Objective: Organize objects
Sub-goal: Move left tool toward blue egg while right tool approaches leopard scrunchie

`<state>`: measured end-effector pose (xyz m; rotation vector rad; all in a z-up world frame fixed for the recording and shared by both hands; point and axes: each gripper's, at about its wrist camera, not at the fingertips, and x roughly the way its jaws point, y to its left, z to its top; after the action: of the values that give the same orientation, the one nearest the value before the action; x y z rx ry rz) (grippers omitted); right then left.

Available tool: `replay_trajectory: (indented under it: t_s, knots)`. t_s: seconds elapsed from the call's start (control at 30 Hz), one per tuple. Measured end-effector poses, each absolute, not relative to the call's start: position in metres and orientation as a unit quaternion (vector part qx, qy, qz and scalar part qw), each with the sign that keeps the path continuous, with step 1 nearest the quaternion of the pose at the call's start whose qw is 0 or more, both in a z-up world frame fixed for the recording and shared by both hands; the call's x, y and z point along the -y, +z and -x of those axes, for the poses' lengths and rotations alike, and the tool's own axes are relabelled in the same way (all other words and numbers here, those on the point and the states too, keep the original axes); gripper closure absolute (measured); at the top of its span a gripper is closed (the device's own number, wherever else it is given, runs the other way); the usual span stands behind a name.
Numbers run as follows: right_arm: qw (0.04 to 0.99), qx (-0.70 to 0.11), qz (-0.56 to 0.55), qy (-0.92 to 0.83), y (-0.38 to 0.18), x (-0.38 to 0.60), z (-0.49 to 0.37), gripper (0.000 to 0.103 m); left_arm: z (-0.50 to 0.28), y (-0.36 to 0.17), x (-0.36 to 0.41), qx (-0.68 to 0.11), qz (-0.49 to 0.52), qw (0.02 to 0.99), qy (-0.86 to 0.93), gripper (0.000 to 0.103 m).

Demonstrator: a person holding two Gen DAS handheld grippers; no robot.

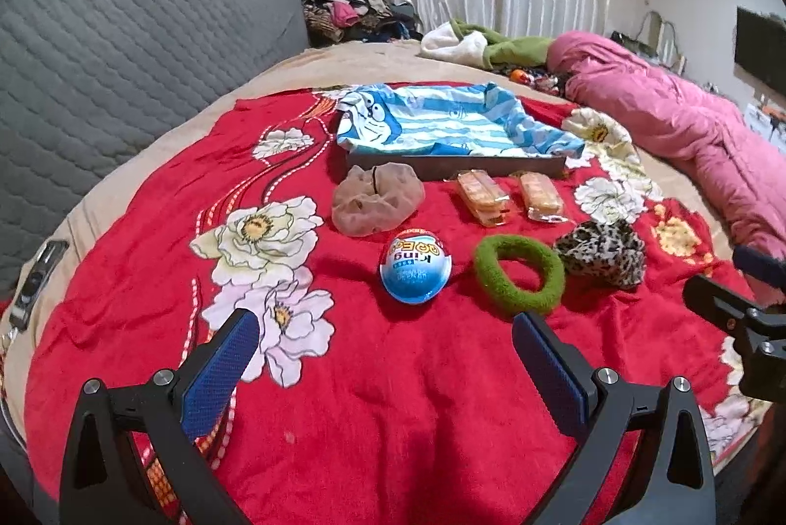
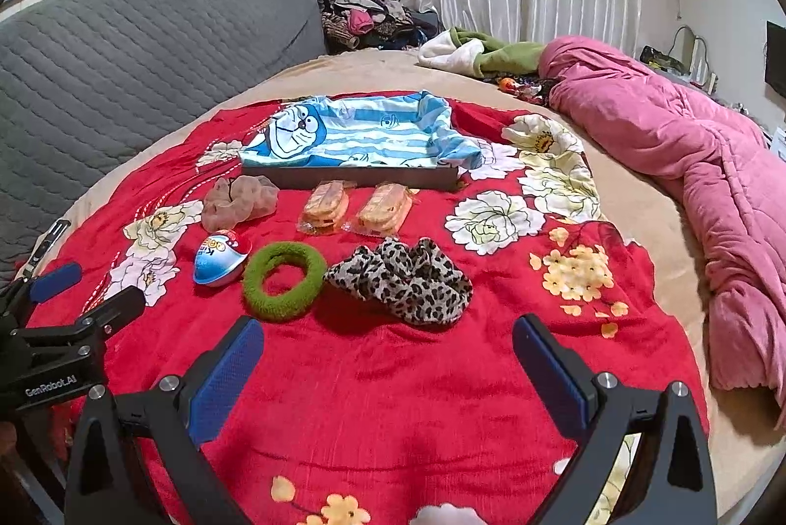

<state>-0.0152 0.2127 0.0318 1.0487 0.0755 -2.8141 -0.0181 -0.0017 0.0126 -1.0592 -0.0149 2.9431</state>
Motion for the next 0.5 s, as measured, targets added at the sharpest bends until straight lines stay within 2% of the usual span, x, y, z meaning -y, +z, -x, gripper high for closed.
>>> replay_trajectory:
  t_s: [0.5]
  knots:
    - [0.060, -0.032, -0.365, -0.928, 0.016, -0.219, 0.050, 0.001, 0.075, -0.011, 0.001, 0.014, 0.372, 0.011, 0.928, 0.000]
